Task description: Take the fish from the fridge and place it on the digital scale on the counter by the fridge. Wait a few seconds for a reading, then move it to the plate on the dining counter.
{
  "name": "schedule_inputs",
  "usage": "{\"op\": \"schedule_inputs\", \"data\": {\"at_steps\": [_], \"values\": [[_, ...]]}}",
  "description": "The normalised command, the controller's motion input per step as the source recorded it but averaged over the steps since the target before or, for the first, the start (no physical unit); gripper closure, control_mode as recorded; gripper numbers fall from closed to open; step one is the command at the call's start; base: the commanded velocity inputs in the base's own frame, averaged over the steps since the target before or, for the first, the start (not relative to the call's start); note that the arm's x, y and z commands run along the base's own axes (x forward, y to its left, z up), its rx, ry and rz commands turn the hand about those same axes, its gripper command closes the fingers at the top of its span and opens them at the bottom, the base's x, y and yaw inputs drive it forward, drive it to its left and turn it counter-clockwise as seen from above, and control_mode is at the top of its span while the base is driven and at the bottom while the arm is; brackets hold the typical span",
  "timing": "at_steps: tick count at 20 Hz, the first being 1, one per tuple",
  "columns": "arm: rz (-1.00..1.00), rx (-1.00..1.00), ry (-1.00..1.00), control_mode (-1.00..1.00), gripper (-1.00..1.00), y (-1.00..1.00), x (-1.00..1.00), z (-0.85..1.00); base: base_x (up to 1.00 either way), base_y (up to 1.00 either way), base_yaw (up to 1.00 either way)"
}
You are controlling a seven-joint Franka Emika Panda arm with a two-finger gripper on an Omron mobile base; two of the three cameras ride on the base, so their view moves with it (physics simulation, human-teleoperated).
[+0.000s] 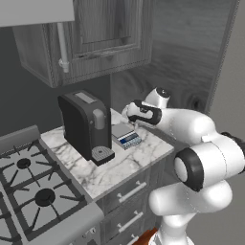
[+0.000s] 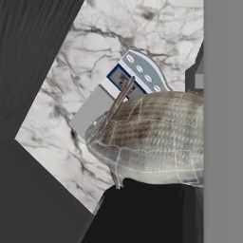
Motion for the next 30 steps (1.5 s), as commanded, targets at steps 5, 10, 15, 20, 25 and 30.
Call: {"op": "schedule_inputs", "data": {"at_steps": [5, 10, 15, 20, 25, 30], "values": [[0.00, 0.00, 0.03, -1.00, 1.00, 0.08, 0.32, -0.35, 0.00, 0.00, 0.00], [0.00, 0.00, 0.02, -1.00, 1.00, 0.20, 0.15, -0.40, 0.00, 0.00, 0.00], [0.00, 0.00, 0.00, -1.00, 1.00, 0.13, 0.27, -0.20, 0.00, 0.00, 0.00], [0.00, 0.00, 0.00, -1.00, 1.00, 0.04, 0.35, -0.14, 0.00, 0.00, 0.00], [0.00, 0.00, 0.00, -1.00, 1.00, 0.09, 0.35, -0.19, 0.00, 0.00, 0.00], [0.00, 0.00, 0.00, -1.00, 1.00, 0.16, 0.17, -0.24, 0.00, 0.00, 0.00]]}}
